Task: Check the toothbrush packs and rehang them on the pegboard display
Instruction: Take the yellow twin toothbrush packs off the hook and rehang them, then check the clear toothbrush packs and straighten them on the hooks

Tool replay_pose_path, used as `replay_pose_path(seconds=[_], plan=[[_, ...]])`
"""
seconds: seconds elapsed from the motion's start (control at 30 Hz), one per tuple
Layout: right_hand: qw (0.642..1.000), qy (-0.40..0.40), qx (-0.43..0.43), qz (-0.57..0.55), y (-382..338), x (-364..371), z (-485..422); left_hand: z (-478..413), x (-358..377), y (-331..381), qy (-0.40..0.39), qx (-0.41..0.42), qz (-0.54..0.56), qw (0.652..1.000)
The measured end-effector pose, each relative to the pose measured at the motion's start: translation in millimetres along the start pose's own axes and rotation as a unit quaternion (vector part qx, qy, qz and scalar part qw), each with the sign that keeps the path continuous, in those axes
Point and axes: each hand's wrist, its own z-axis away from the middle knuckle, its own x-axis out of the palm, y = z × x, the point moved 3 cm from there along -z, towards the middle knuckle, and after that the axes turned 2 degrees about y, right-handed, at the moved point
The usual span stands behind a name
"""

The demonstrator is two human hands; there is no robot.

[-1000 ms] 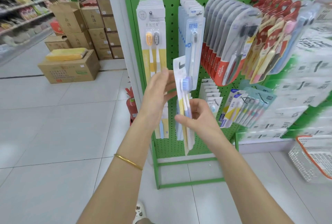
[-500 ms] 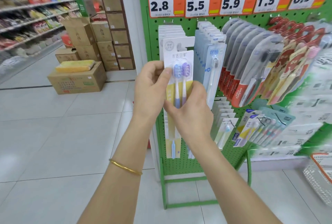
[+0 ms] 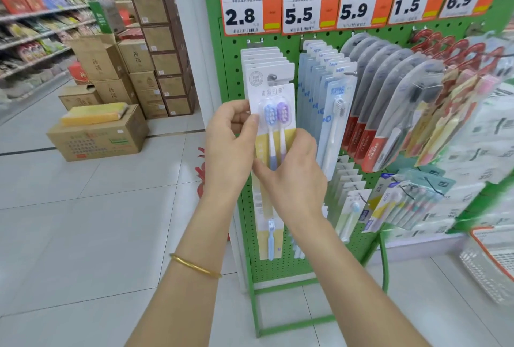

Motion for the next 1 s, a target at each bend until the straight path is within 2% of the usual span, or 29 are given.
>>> replay_pose_path(seconds=[0.5,1.0], plan=[[0.998,0.054,0.003,0.012,-4.2,20.4,-21.6,-25.5,5.5,-10.1,-0.004,-0.008,0.006,1.0],[0.999,0.047,0.014,0.021,2.1,30.3,-15.5,-21.8,3.7,-16.0,0.002,-0.001,-0.02,1.0]])
